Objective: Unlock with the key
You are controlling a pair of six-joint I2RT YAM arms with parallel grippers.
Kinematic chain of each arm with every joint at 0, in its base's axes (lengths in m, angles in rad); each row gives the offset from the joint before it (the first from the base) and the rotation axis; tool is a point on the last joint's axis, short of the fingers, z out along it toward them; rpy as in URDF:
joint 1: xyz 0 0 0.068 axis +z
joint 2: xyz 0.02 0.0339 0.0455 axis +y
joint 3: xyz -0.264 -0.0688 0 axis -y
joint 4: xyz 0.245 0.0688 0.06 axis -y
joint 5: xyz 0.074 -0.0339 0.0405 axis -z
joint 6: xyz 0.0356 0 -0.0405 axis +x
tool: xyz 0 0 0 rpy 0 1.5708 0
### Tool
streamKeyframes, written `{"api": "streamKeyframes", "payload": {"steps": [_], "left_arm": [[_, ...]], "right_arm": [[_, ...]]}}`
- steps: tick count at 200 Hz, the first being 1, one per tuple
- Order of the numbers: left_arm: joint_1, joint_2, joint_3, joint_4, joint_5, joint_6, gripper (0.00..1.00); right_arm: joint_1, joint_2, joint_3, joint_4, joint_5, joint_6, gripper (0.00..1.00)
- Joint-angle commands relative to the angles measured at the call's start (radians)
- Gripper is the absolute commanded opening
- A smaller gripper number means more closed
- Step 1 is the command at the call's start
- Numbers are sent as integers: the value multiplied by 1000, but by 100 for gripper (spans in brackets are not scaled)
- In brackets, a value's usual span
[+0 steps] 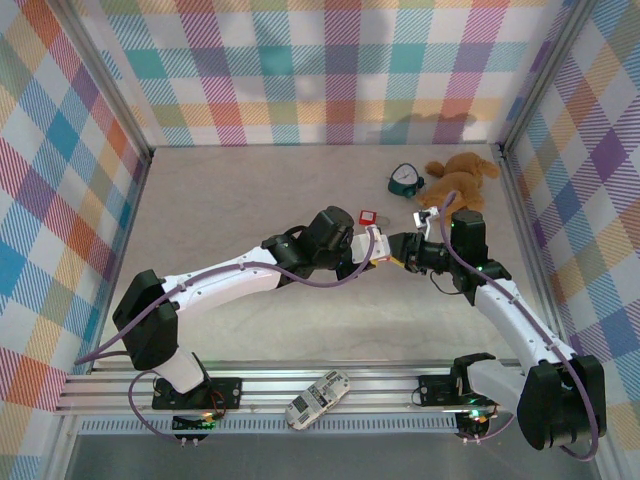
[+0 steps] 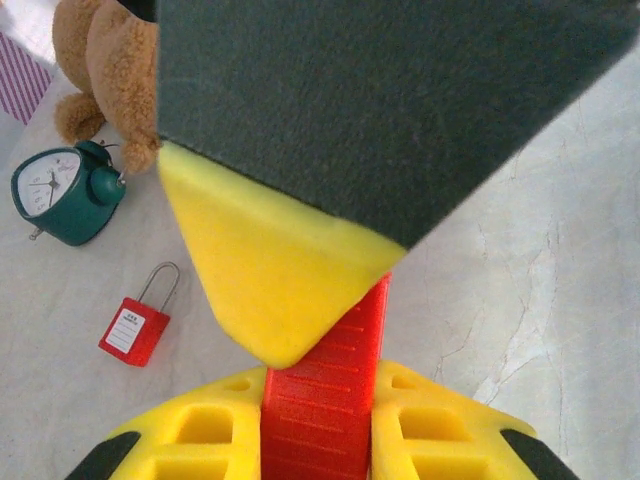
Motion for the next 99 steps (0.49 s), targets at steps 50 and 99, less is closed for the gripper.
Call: {"api": "streamKeyframes", "payload": {"steps": [50, 99], "left_arm": [[-60, -40, -235, 422, -424, 178, 0], [-149, 13, -376, 864, -649, 459, 0]], "right_arm": [[9, -83, 33, -175, 225, 119, 77], [23, -14, -10, -37, 151, 263, 77]]}}
